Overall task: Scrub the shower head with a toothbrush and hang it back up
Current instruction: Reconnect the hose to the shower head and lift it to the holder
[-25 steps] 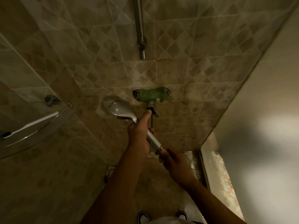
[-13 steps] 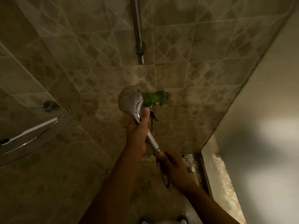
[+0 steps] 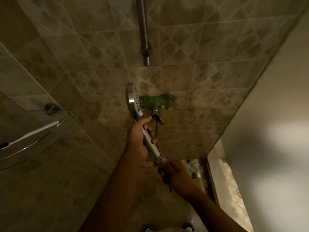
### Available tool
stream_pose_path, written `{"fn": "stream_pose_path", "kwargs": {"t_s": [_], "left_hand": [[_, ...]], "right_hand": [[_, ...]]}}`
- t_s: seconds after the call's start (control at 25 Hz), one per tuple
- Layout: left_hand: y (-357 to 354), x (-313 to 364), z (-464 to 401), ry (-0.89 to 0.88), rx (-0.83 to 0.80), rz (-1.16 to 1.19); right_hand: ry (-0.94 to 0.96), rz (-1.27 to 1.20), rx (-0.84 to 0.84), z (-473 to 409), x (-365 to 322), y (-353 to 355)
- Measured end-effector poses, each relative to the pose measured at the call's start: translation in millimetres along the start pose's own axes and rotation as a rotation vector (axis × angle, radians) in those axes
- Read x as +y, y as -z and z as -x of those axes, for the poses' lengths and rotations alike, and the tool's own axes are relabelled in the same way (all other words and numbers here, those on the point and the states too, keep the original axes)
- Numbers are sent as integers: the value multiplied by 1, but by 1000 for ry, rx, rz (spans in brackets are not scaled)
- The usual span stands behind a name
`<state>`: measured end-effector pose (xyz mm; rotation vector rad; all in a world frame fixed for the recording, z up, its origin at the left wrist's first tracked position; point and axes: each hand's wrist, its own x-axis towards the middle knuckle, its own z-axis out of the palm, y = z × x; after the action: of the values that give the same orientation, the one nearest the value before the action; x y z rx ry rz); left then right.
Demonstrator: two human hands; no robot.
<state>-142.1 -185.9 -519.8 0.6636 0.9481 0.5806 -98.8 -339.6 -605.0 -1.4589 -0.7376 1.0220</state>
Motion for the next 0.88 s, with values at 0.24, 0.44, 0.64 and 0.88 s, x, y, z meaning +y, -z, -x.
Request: {"fn": "stream_pose_path", "kwargs": {"t_s": [0.24, 0.44, 0.64, 0.88], "left_hand": [[-1, 2, 5, -126, 107, -12], [4, -6, 5, -323, 153, -140], [4, -6, -3, -153, 153, 42], [11, -1, -7, -70, 230, 116]], "right_hand": [[-12, -106, -41, -2, -6, -4], [132, 274, 194, -10, 6, -3], [165, 358, 322, -9, -5, 1], [215, 379, 166, -11, 0, -5]]}}
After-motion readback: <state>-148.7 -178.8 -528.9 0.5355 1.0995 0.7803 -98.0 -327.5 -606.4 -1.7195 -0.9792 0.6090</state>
